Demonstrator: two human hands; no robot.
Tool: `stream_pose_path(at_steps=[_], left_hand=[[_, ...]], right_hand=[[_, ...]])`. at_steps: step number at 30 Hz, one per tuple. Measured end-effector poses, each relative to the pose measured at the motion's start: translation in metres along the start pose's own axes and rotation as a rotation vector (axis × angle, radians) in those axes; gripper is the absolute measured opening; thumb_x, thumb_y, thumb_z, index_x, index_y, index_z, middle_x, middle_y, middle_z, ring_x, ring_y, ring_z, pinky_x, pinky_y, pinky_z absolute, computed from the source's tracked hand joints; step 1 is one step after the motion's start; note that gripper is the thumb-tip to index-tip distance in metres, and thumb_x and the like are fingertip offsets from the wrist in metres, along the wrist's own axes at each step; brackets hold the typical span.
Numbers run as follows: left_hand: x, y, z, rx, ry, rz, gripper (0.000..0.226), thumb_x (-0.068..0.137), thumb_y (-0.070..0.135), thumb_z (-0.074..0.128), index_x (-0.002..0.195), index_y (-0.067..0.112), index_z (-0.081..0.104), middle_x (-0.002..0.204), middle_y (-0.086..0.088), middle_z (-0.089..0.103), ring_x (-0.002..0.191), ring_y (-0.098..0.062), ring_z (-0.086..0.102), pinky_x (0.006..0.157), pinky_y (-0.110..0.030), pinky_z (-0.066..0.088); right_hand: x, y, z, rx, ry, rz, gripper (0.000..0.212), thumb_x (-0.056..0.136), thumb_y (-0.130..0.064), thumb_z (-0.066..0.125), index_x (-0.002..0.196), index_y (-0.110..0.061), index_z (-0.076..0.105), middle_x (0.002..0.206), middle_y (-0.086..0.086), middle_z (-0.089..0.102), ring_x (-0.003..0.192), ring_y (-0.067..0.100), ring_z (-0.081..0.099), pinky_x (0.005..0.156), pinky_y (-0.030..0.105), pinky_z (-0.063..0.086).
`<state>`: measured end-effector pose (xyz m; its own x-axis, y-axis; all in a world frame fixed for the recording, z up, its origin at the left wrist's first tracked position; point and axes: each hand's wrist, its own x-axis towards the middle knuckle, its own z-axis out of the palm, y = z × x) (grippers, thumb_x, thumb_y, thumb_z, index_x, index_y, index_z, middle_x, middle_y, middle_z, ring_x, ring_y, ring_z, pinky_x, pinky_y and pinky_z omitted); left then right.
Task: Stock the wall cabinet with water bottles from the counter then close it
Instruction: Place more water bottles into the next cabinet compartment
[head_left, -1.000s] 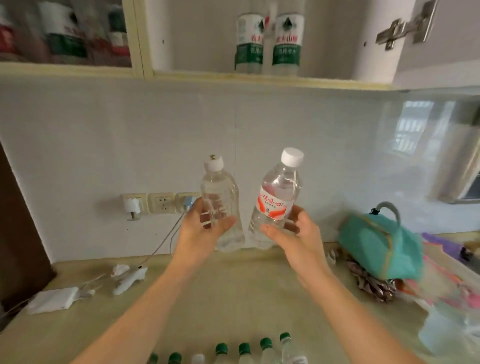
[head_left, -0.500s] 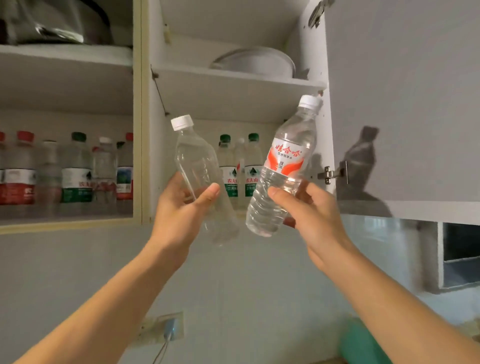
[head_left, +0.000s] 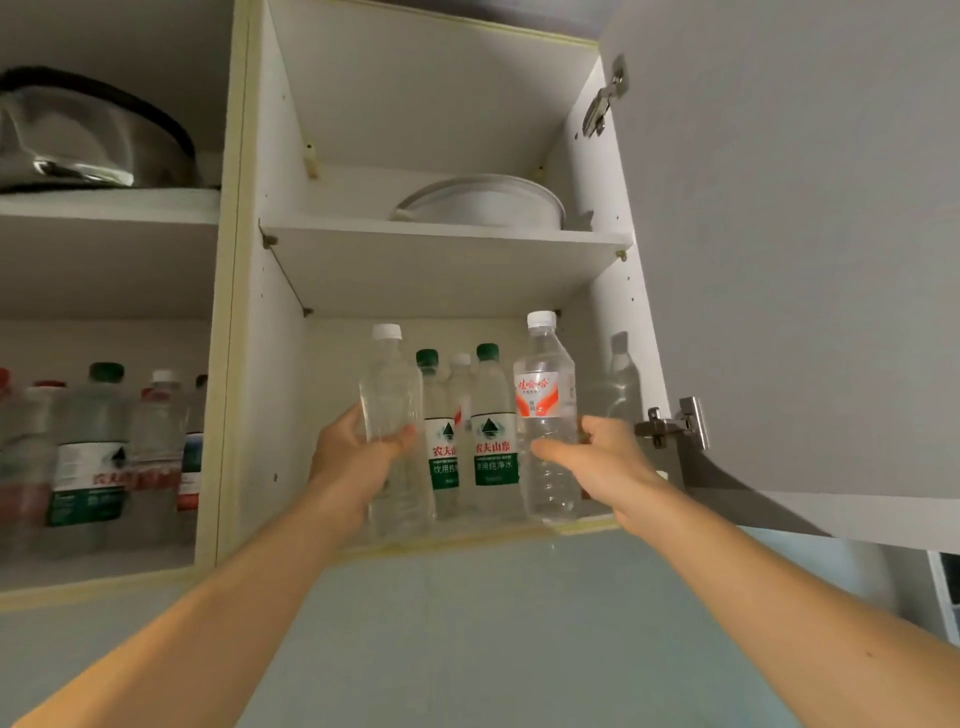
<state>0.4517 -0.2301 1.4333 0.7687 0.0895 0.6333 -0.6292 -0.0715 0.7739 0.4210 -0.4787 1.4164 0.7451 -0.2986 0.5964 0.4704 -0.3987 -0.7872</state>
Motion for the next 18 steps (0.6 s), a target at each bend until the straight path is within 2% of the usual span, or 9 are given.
stream_pose_path(at_steps=[1,2,4,6,8,10,13,15,18], left_hand=[[0.006,-0.006,0.003,0.01,-0.008,-0.011,0.025,0.087,0.026,0.079,0.09,0.041,0.059,0.094,0.005,0.074,0.077,-0.015,0.065,0.082,-0.045,0.057],[0.012,-0.011,0.007,0.021,-0.014,-0.018,0.026,0.088,0.027,0.077,0.09,0.039,0.055,0.093,0.006,0.072,0.076,-0.014,0.062,0.084,-0.044,0.054],[0.024,-0.02,0.015,0.058,-0.015,-0.019,0.027,0.092,0.028,0.073,0.095,0.039,0.049,0.093,0.011,0.065,0.08,-0.011,0.059,0.08,-0.041,0.052],[0.034,-0.028,0.025,0.101,-0.024,-0.024,0.023,0.096,0.029,0.068,0.113,0.032,0.052,0.096,0.012,0.061,0.087,-0.011,0.057,0.083,-0.036,0.046],[0.044,-0.034,0.033,0.123,-0.051,-0.045,0.032,0.099,0.029,0.063,0.128,0.026,0.048,0.097,0.014,0.057,0.086,-0.009,0.054,0.083,-0.034,0.043],[0.052,-0.038,0.039,0.136,-0.095,-0.07,0.037,0.101,0.029,0.059,0.134,0.023,0.044,0.103,0.012,0.058,0.093,-0.012,0.055,0.089,-0.037,0.041],[0.058,-0.043,0.052,0.099,-0.189,-0.122,0.041,0.1,0.03,0.06,0.137,0.023,0.043,0.123,0.003,0.062,0.116,-0.023,0.056,0.097,-0.043,0.041],[0.058,-0.047,0.065,0.092,-0.22,-0.13,0.038,0.1,0.031,0.06,0.134,0.024,0.045,0.125,0.001,0.063,0.12,-0.024,0.056,0.102,-0.045,0.042],[0.059,-0.05,0.08,0.084,-0.206,-0.137,0.041,0.099,0.032,0.06,0.135,0.023,0.042,0.127,-0.001,0.061,0.121,-0.026,0.055,0.111,-0.054,0.041]], right_hand=[[0.006,0.006,0.001,-0.023,-0.006,-0.005,0.037,0.08,-0.042,0.082,0.106,-0.021,0.07,0.097,0.0,0.074,0.085,0.016,0.069,0.087,0.038,0.056],[0.011,0.011,0.003,-0.047,-0.009,-0.016,0.04,0.08,-0.047,0.081,0.105,-0.019,0.07,0.094,0.003,0.073,0.077,0.016,0.065,0.078,0.035,0.054],[0.021,0.018,0.006,-0.093,-0.01,-0.033,0.043,0.079,-0.053,0.08,0.103,-0.019,0.07,0.095,0.007,0.074,0.071,0.019,0.063,0.07,0.038,0.053],[0.028,0.022,0.008,-0.123,-0.012,-0.051,0.042,0.08,-0.055,0.079,0.102,-0.02,0.069,0.095,0.005,0.074,0.071,0.02,0.066,0.069,0.038,0.054],[0.036,0.028,0.01,-0.148,-0.008,-0.072,0.034,0.081,-0.055,0.078,0.097,-0.026,0.069,0.087,-0.002,0.073,0.06,0.011,0.062,0.057,0.028,0.048],[0.042,0.034,0.011,-0.157,-0.01,-0.082,0.027,0.082,-0.054,0.077,0.094,-0.031,0.069,0.081,-0.009,0.072,0.052,0.0,0.061,0.051,0.019,0.044],[0.047,0.039,0.012,-0.161,-0.016,-0.088,0.025,0.083,-0.056,0.076,0.095,-0.035,0.069,0.082,-0.013,0.073,0.059,-0.001,0.064,0.053,0.018,0.043],[0.049,0.042,0.013,-0.158,-0.017,-0.087,0.025,0.082,-0.058,0.075,0.095,-0.038,0.068,0.087,-0.015,0.073,0.07,0.002,0.067,0.056,0.02,0.044],[0.051,0.045,0.014,-0.174,0.009,-0.09,0.022,0.082,-0.059,0.074,0.092,-0.04,0.067,0.089,-0.016,0.071,0.077,0.003,0.066,0.057,0.021,0.041]])
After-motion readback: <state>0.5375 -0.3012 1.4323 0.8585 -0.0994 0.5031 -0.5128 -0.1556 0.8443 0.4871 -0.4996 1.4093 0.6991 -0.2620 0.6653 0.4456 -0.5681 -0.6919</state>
